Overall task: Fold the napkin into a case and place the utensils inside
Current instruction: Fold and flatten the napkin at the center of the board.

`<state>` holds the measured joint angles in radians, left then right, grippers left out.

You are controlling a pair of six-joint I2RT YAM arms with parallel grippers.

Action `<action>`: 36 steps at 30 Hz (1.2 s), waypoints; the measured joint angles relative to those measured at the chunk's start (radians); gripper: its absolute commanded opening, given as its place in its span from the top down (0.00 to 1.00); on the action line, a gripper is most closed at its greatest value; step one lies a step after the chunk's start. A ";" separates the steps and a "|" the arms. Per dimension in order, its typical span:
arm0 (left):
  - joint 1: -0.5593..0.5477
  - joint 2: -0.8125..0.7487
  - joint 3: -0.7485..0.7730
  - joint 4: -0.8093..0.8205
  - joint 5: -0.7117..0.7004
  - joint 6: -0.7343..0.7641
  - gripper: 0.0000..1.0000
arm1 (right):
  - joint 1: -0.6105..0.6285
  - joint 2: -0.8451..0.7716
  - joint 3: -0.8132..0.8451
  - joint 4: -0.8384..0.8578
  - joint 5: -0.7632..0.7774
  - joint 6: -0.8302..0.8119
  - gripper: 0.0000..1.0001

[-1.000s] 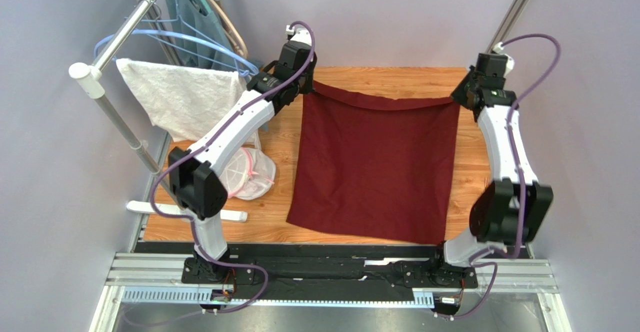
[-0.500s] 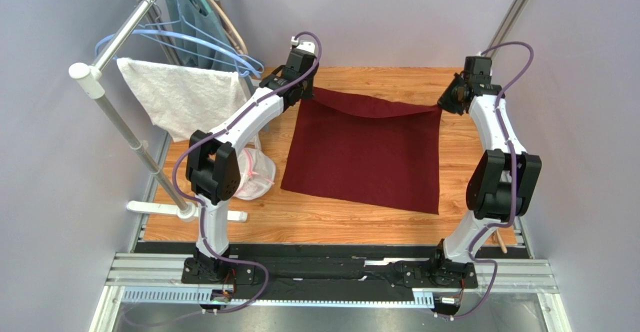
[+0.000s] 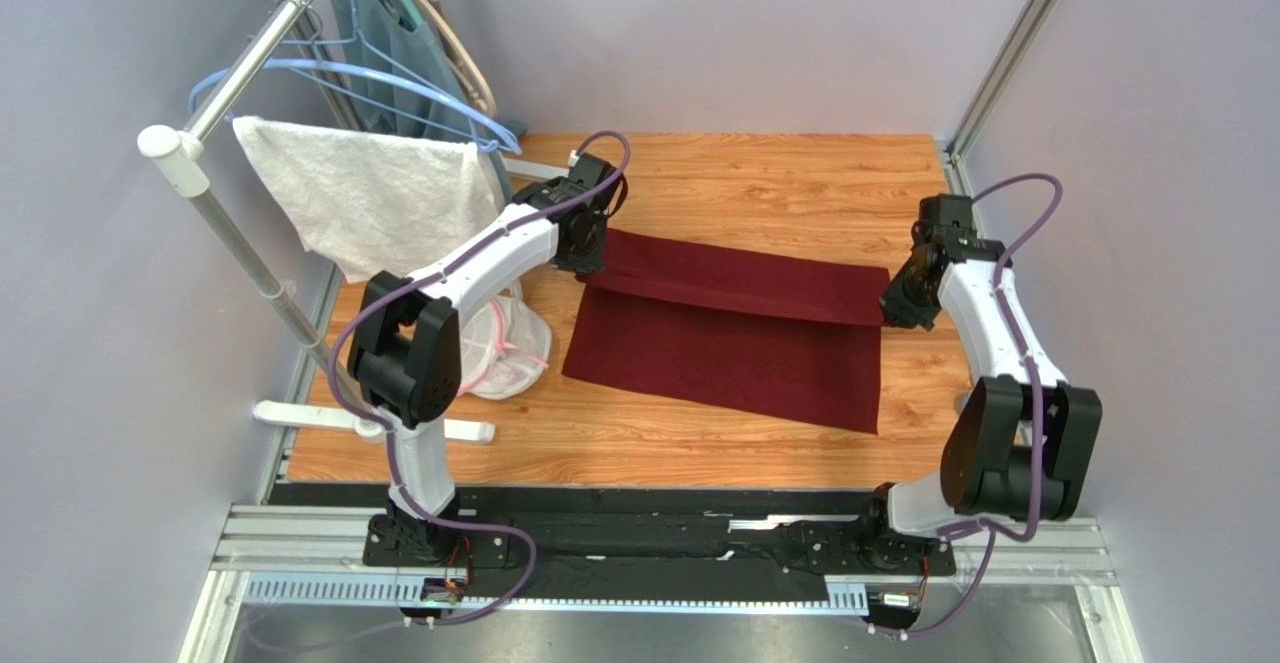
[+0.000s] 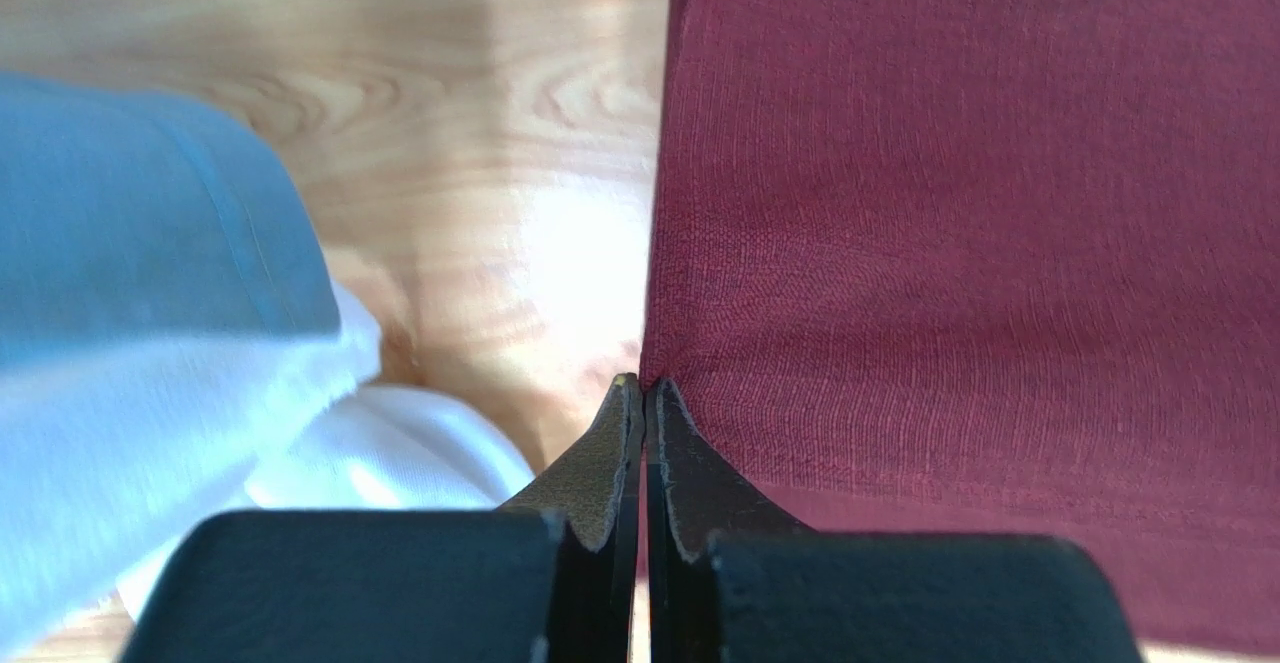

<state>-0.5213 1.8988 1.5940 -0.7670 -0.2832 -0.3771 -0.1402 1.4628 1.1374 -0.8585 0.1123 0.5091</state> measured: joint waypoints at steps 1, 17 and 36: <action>-0.003 -0.015 -0.012 -0.003 0.010 -0.001 1.00 | 0.000 -0.021 -0.014 -0.004 0.009 0.008 1.00; -0.016 -0.094 -0.272 0.005 0.118 -0.037 1.00 | 0.003 -0.192 -0.314 -0.064 0.003 0.151 1.00; -0.016 -0.072 -0.345 0.035 0.117 -0.125 1.00 | 0.028 0.126 -0.217 0.142 0.024 0.113 1.00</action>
<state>-0.5373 1.8271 1.2488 -0.7319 -0.1661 -0.5022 -0.1120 1.5883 0.9203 -0.7162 0.1368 0.6220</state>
